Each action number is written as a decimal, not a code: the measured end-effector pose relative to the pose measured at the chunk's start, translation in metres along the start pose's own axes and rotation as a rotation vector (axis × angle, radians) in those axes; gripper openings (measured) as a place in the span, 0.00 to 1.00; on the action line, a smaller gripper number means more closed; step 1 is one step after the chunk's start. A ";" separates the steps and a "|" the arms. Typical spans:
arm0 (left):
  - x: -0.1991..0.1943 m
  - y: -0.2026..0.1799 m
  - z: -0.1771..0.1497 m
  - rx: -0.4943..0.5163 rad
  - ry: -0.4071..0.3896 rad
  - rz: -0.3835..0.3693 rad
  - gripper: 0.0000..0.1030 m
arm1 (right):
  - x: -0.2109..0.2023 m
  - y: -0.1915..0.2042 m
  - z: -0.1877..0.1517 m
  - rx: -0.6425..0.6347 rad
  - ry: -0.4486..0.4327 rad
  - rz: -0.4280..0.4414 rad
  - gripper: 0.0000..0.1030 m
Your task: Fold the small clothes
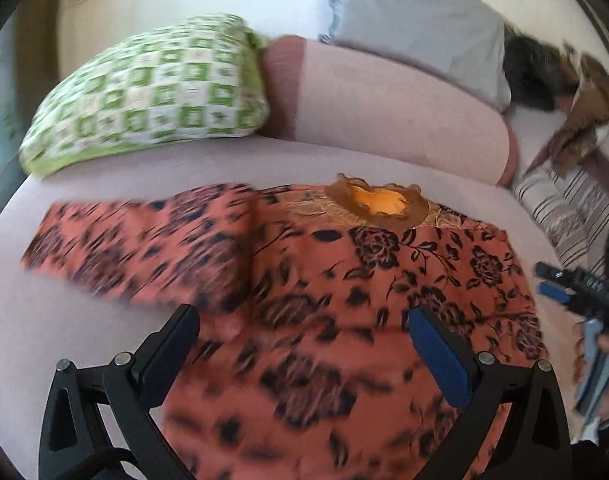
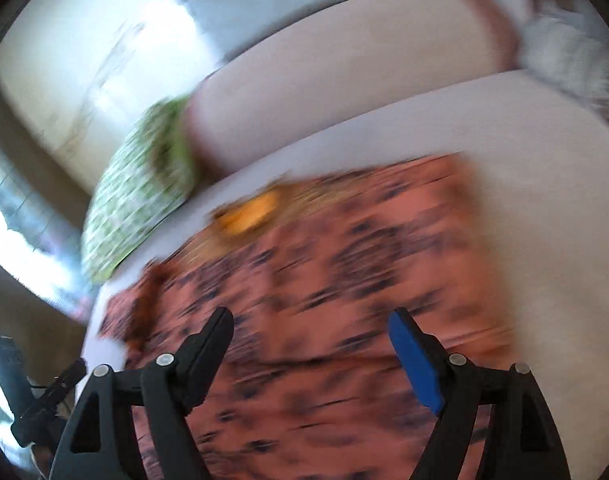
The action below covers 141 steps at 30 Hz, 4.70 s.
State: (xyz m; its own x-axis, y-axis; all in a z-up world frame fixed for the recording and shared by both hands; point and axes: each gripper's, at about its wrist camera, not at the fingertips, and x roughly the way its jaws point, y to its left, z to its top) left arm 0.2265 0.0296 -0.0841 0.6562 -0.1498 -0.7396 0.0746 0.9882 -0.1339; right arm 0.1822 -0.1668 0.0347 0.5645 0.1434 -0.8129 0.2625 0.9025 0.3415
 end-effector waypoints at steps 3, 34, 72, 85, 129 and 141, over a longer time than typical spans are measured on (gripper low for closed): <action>0.040 -0.014 0.007 0.037 0.062 0.033 1.00 | 0.016 -0.042 0.028 0.028 0.075 -0.050 0.80; 0.097 -0.003 -0.012 0.086 0.129 0.113 1.00 | 0.095 -0.069 0.073 0.116 0.107 -0.033 0.16; 0.064 0.027 0.010 0.027 0.085 0.106 1.00 | 0.037 -0.086 0.031 0.320 0.046 0.209 0.71; 0.007 0.301 -0.020 -0.876 -0.041 -0.075 1.00 | -0.014 -0.013 -0.085 -0.076 0.037 0.204 0.72; 0.029 -0.021 0.029 0.068 0.066 -0.029 0.66 | -0.034 -0.044 -0.069 0.122 -0.072 0.306 0.72; 0.057 0.152 -0.001 -0.307 0.194 0.005 0.65 | 0.057 -0.012 -0.016 0.070 0.188 0.137 0.73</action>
State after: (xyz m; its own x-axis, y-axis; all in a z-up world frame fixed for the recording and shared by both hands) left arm 0.2746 0.1715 -0.1471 0.4987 -0.1776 -0.8484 -0.1767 0.9374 -0.3001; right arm 0.1989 -0.1627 -0.0232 0.4445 0.3412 -0.8282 0.2512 0.8400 0.4809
